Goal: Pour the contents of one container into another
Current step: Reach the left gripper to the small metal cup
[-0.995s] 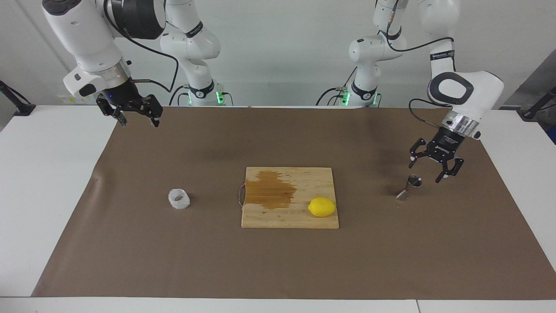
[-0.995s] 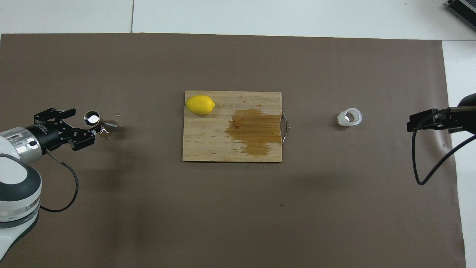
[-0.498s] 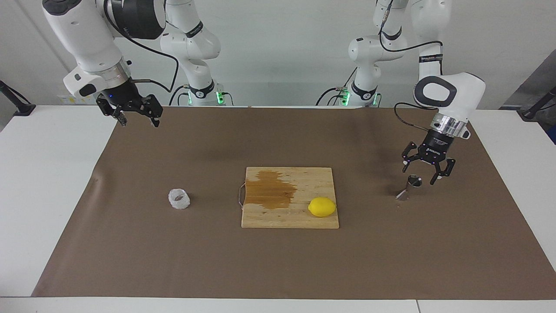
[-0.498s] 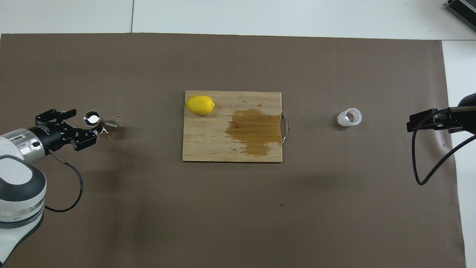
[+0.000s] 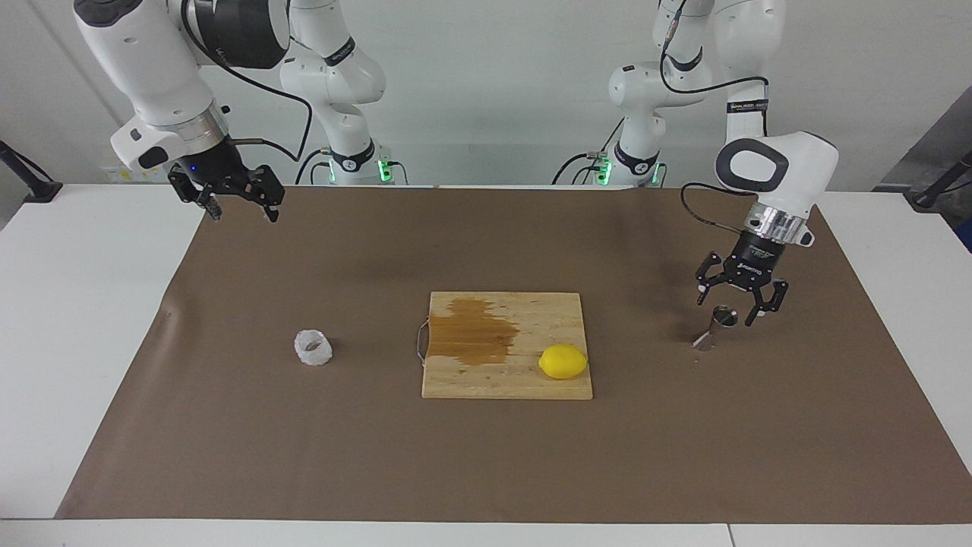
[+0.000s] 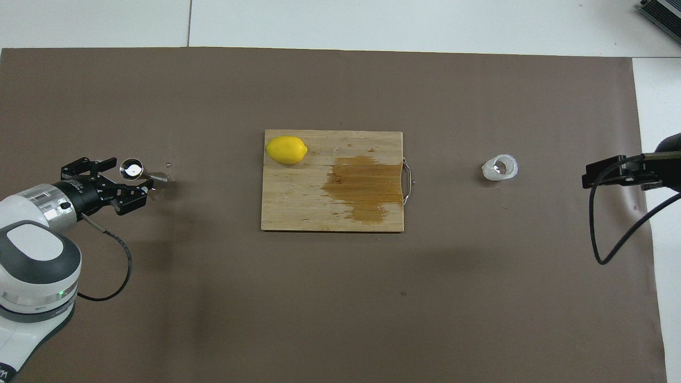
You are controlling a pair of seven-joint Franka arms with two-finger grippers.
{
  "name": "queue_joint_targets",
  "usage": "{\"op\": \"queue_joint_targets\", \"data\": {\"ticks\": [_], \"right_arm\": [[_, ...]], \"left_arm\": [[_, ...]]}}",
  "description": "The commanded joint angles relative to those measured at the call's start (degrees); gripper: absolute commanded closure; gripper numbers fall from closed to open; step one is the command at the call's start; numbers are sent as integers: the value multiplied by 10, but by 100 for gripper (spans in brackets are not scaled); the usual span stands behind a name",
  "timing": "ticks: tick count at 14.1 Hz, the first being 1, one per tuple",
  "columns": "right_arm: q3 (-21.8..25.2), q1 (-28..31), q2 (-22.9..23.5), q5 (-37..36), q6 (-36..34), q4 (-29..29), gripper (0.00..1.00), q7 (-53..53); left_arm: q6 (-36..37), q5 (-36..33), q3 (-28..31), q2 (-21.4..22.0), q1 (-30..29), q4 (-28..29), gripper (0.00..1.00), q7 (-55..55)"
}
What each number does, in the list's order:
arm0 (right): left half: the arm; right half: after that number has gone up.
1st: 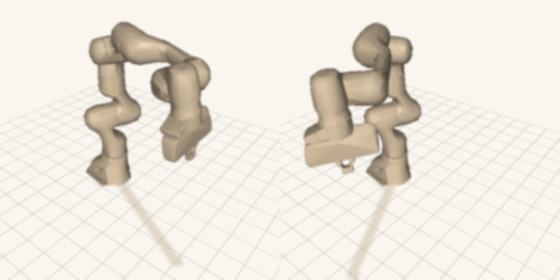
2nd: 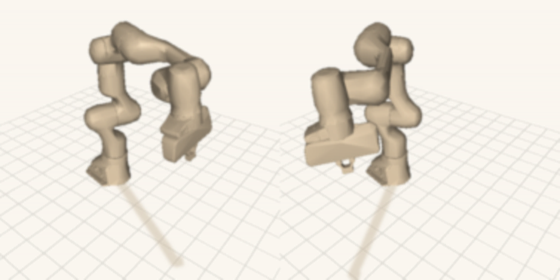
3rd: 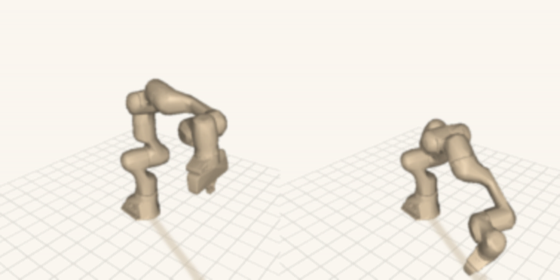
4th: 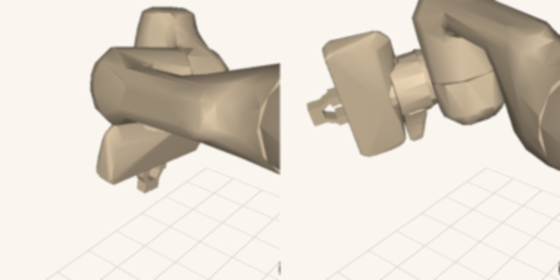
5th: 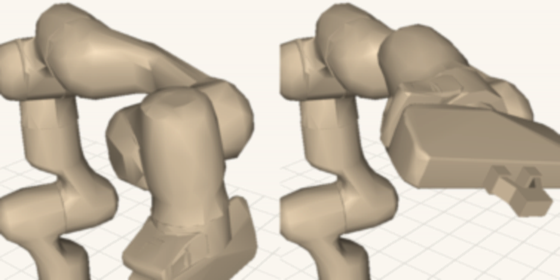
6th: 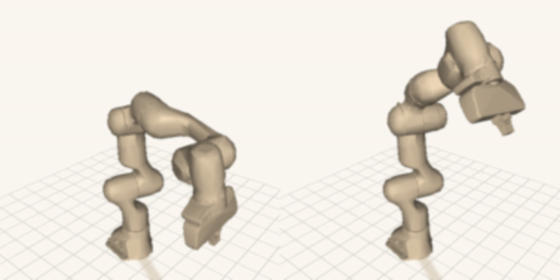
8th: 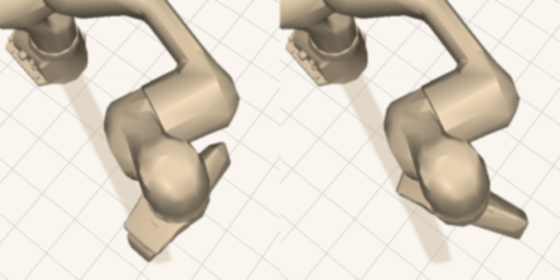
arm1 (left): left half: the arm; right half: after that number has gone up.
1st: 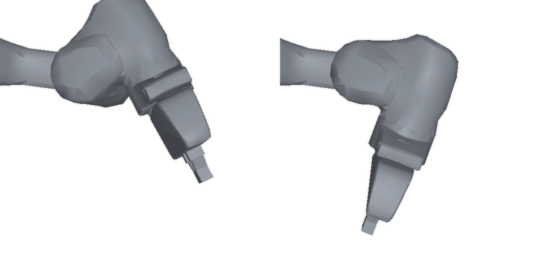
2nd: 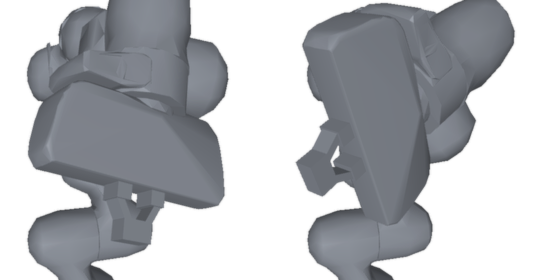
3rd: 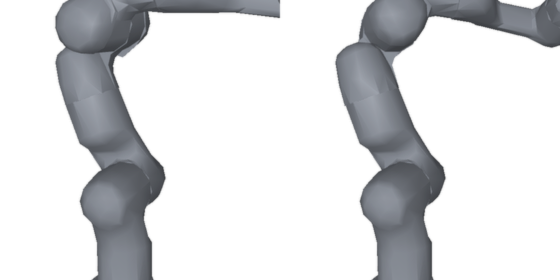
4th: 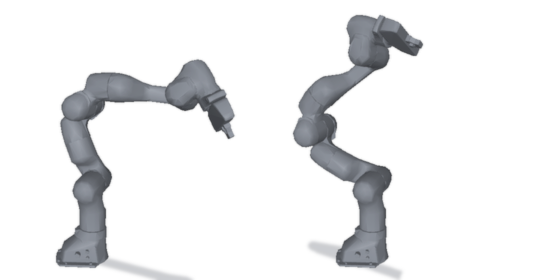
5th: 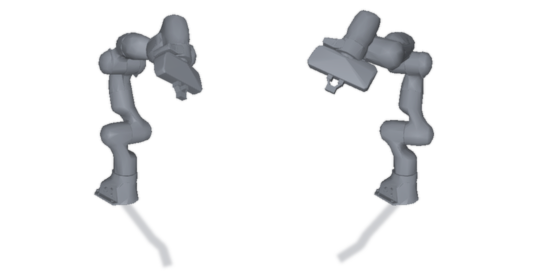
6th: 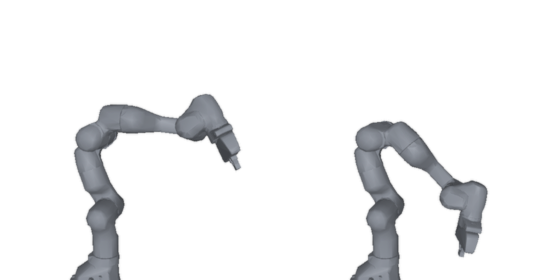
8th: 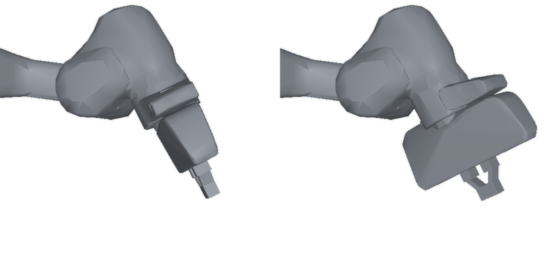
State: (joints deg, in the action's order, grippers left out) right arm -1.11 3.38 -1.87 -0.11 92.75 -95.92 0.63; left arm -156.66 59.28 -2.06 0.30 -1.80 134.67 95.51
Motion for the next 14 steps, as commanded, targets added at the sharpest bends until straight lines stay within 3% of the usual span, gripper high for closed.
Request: {"op": "queue_joint_targets", "data": {"ticks": [1, 5, 10, 14], "right_arm": [[-3, 8, -9, 13, -6, -5, 0, -12], [-3, 8, -9, 13, -6, -5, 0, -12], [-3, 8, -9, 13, -6, -5, 0, -12], [-3, 8, -9, 13, -6, -5, 0, -12]], "left_arm": [[-16, 11, 6, 1, 12, 8, 0, 2], [-12, 11, 6, 1, 12, 8, 2, 5], [-9, 11, 6, 2, 16, 8, 16, 6], [-4, 11, 6, 3, 16, 8, 19, 7]]}}
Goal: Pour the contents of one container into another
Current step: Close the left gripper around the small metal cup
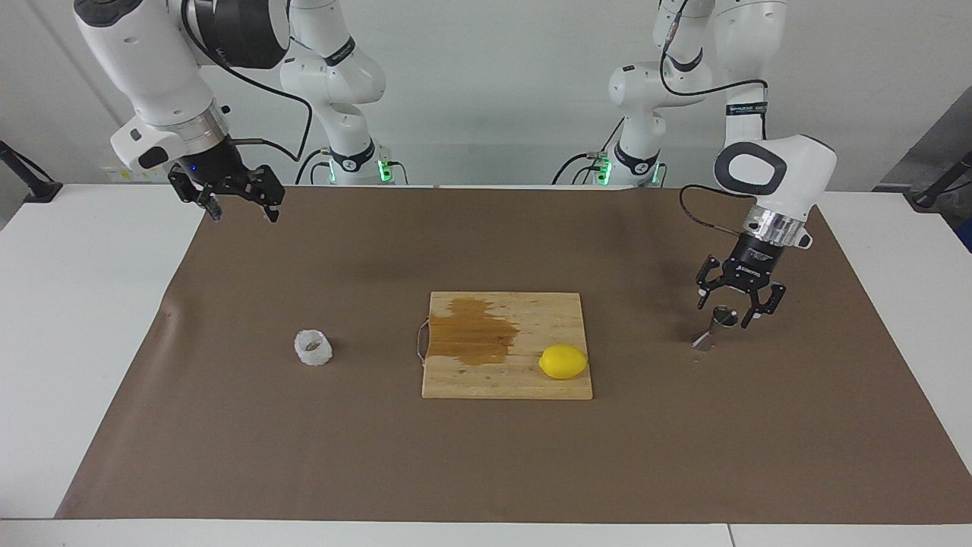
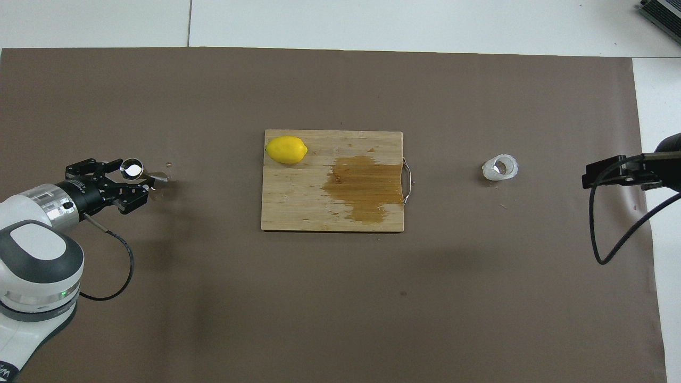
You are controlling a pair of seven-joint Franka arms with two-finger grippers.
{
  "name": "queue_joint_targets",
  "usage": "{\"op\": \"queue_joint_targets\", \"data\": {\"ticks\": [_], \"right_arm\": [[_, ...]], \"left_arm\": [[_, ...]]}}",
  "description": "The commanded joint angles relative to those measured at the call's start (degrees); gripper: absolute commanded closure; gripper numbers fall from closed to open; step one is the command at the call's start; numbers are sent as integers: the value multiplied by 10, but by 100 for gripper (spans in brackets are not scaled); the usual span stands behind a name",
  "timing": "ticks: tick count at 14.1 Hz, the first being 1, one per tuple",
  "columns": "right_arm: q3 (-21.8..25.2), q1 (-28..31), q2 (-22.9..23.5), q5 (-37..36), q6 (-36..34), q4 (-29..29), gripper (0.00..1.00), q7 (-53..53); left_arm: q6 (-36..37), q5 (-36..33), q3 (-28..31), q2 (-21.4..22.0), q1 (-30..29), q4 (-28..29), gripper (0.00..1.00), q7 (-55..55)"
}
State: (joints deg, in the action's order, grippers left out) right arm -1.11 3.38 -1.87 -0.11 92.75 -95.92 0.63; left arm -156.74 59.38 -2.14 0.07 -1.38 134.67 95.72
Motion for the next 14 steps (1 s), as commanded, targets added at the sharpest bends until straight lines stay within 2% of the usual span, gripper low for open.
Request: {"op": "queue_joint_targets", "data": {"ticks": [1, 4, 9, 11, 14], "right_arm": [[-3, 8, -9, 13, -6, -5, 0, -12], [-3, 8, -9, 13, -6, -5, 0, -12], [-3, 8, -9, 13, -6, -5, 0, -12], [-3, 8, -9, 13, -6, -5, 0, -12], [-3, 8, -9, 13, -6, -5, 0, -12]], "left_arm": [[-3, 11, 6, 5, 12, 8, 20, 5], [-2, 11, 6, 5, 11, 8, 30, 6], [6, 11, 6, 6, 6, 8, 32, 6], [6, 11, 6, 6, 4, 8, 39, 6], [6, 11, 6, 6, 4, 8, 40, 6]]}}
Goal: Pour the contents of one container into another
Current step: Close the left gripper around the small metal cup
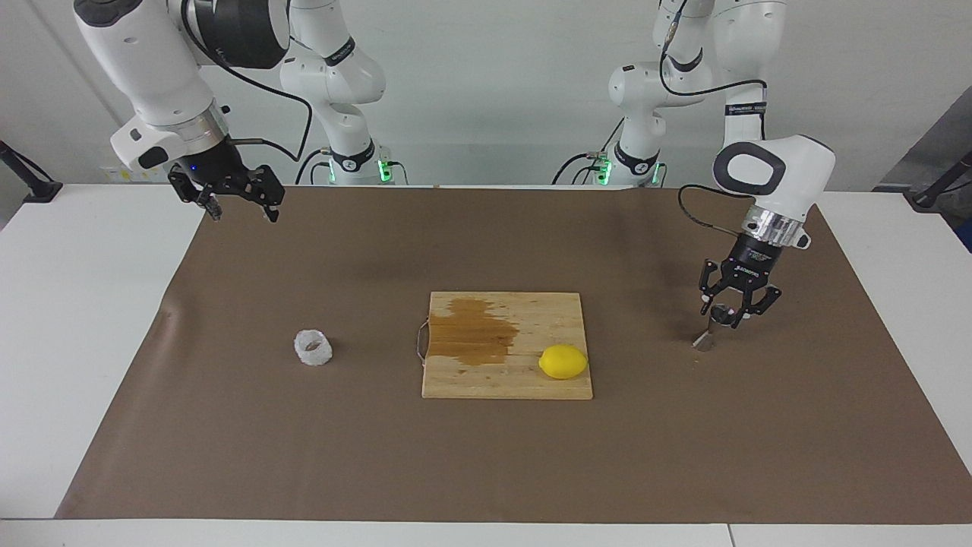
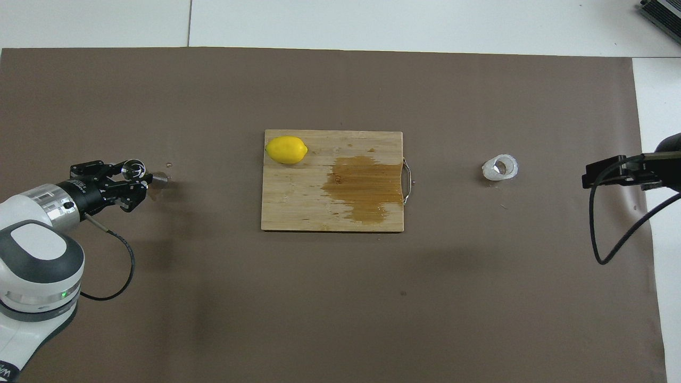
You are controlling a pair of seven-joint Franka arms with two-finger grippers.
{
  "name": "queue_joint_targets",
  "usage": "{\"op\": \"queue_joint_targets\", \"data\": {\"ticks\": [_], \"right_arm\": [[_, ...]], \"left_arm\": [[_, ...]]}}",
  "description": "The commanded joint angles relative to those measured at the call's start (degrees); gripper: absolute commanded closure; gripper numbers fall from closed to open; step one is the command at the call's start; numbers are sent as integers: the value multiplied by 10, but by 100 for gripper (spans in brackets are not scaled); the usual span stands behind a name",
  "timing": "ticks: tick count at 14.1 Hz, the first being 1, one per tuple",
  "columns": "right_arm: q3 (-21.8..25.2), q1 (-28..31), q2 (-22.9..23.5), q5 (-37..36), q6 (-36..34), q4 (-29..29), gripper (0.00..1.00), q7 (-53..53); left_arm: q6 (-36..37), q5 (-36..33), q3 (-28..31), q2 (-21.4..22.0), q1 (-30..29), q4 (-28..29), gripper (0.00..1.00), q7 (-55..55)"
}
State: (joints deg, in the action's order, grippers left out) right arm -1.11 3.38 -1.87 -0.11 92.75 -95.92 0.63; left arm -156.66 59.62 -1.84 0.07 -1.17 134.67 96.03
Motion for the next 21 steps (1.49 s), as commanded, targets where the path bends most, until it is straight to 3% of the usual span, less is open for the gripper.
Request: {"op": "queue_joint_targets", "data": {"ticks": [1, 11, 18, 19, 21], "right_arm": [[-3, 8, -9, 12, -6, -5, 0, -12], [-3, 8, -9, 13, -6, -5, 0, -12], [-3, 8, -9, 13, -6, -5, 0, -12], [-3, 8, -9, 13, -6, -5, 0, -12], [-3, 8, -9, 13, -6, -5, 0, -12]], "left_arm": [[5, 8, 3, 6, 3, 8, 40, 3], [5, 8, 3, 6, 1, 7, 57, 3], [6, 8, 4, 6, 1, 6, 76, 2], [6, 8, 4, 6, 1, 6, 80, 1], [13, 8, 4, 6, 0, 2, 100, 0]]}}
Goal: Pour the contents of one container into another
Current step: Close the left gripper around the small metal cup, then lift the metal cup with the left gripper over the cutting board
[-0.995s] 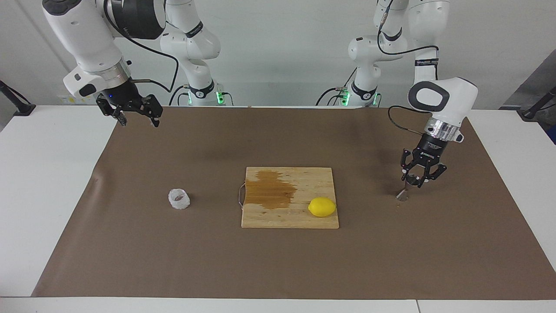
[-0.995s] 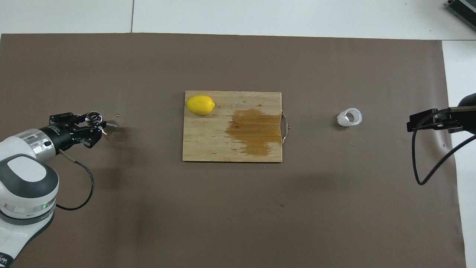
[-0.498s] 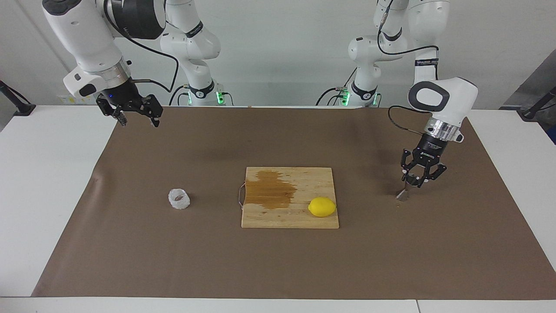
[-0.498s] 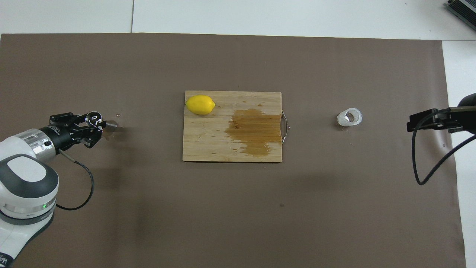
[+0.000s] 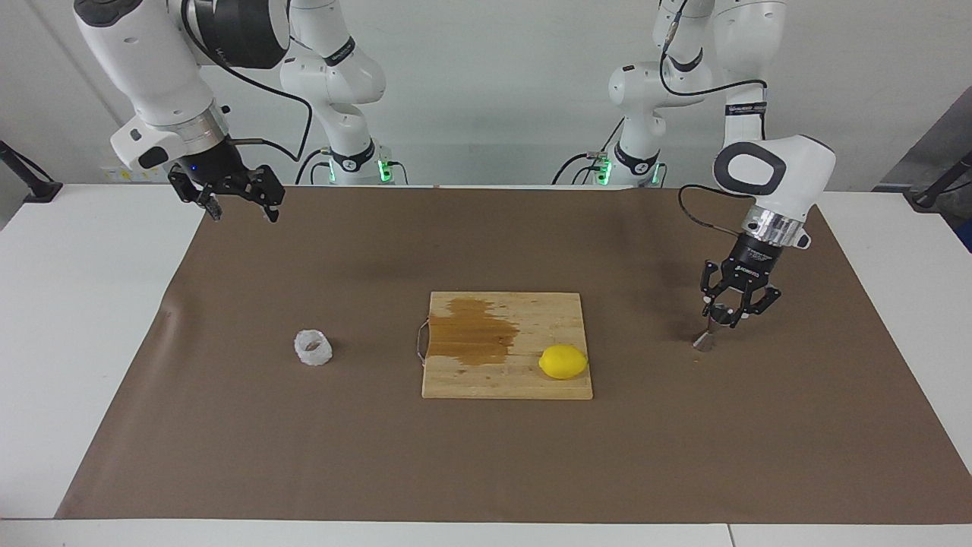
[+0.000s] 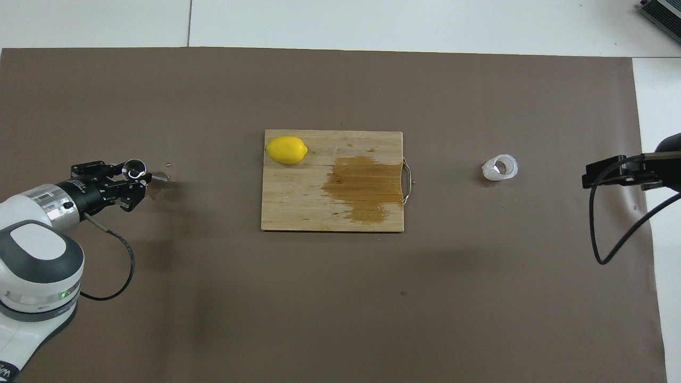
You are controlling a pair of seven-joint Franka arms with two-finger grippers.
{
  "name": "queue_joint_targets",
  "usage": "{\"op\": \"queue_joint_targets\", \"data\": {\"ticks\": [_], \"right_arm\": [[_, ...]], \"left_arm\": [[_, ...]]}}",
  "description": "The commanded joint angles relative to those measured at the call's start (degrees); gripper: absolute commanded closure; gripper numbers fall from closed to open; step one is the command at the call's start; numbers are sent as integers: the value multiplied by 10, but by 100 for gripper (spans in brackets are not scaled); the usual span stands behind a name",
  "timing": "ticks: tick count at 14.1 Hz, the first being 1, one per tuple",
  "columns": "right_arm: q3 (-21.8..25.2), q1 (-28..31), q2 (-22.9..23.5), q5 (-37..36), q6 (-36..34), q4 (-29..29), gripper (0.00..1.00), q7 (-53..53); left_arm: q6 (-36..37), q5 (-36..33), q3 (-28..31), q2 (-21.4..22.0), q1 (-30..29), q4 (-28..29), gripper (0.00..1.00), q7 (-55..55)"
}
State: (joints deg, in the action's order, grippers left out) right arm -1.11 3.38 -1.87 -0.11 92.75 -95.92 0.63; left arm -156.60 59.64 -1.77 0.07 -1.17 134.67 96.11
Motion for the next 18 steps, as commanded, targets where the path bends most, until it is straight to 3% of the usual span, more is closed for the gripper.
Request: {"op": "queue_joint_targets", "data": {"ticks": [1, 14, 18], "right_arm": [[-3, 8, -9, 13, -6, -5, 0, -12], [-3, 8, -9, 13, -6, -5, 0, -12], [-3, 8, -9, 13, -6, -5, 0, -12]], "left_arm": [[16, 7, 4, 6, 0, 2, 100, -2], [102, 6, -1, 17, 5, -58, 100, 29], [106, 0, -2, 27, 36, -66, 100, 52]]}}
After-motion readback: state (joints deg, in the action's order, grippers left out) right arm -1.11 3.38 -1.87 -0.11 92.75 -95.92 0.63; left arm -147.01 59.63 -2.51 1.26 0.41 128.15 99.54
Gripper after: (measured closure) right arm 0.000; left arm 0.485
